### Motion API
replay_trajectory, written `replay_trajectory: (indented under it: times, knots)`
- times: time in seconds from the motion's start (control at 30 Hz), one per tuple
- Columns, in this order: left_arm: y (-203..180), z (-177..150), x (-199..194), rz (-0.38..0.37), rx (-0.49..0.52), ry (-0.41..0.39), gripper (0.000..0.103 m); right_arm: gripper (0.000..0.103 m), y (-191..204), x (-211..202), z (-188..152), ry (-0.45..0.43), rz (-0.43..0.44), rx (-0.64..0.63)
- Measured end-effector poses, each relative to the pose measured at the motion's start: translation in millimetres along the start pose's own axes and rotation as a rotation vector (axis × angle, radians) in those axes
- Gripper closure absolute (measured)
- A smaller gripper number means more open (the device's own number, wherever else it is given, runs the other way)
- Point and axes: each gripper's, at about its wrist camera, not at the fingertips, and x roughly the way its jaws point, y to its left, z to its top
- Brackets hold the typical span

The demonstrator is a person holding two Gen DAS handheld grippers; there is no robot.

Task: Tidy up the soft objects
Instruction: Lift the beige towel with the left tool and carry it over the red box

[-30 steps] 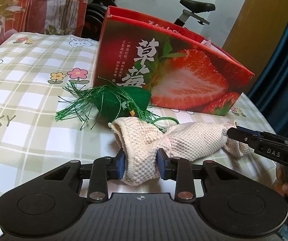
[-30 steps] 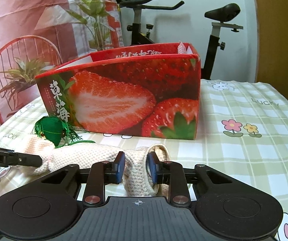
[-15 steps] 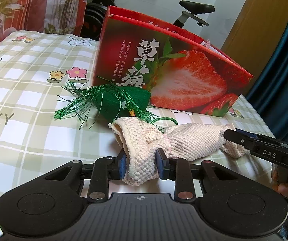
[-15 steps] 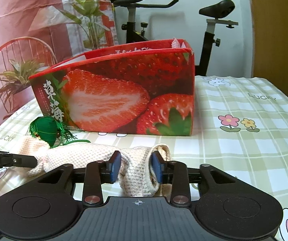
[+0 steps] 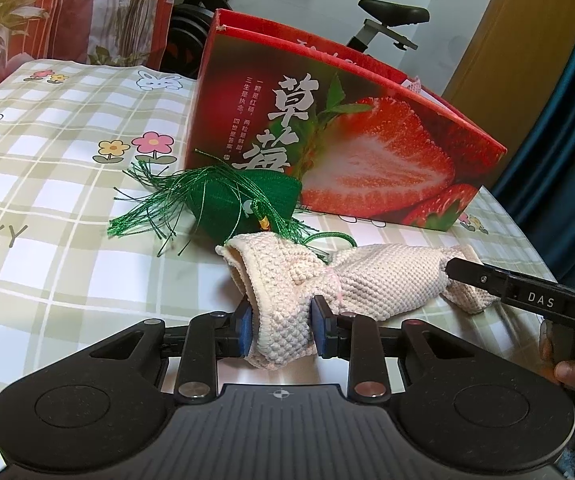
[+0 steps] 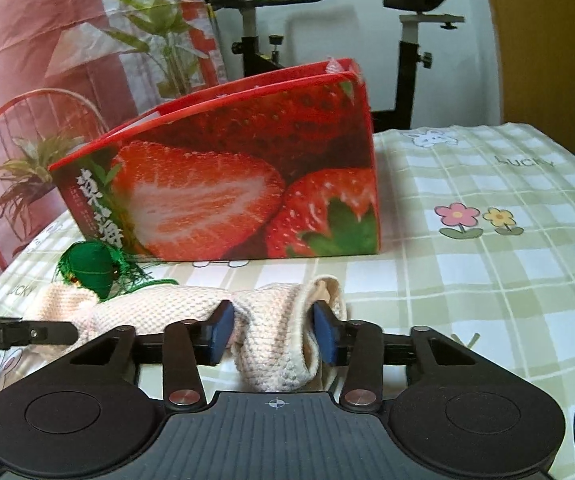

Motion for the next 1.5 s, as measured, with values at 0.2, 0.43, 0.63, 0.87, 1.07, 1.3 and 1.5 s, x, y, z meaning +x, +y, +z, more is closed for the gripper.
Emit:
replay_trajectory:
  times: [0.2,0.43,0.63,0.87,1.07,1.3,1.5]
  knots:
    - [0,0,0,-0.002,-0.001,-0.001,0.072,0.073,6,-1,0,-0.006,0.004,-0.036]
    - [1,0,0,-0.008,-0.007,-0.002,0.074,0.087,9,-5,-1,-0.025,0.002,-0.053]
    - [-4,2,-9,-0.030,0.016,-0.044,0.077,0.087,10,-14,3,-0.069,0.007,-0.061]
    - [-18,11,-28,-0.053,0.059,-0.115,0.077,0.087,9,-37,14,-0.136,0.016,-0.037]
    - [-32,26,-48,-0.068,0.098,-0.173,0.077,0.087,14,-61,31,-0.197,0.013,-0.042]
    - [-48,56,-71,-0.097,0.135,-0.253,0.077,0.087,18,-83,60,-0.263,0.012,-0.039]
    - [-56,86,-80,-0.129,0.132,-0.298,0.077,0.087,19,-96,93,-0.311,0.013,-0.058]
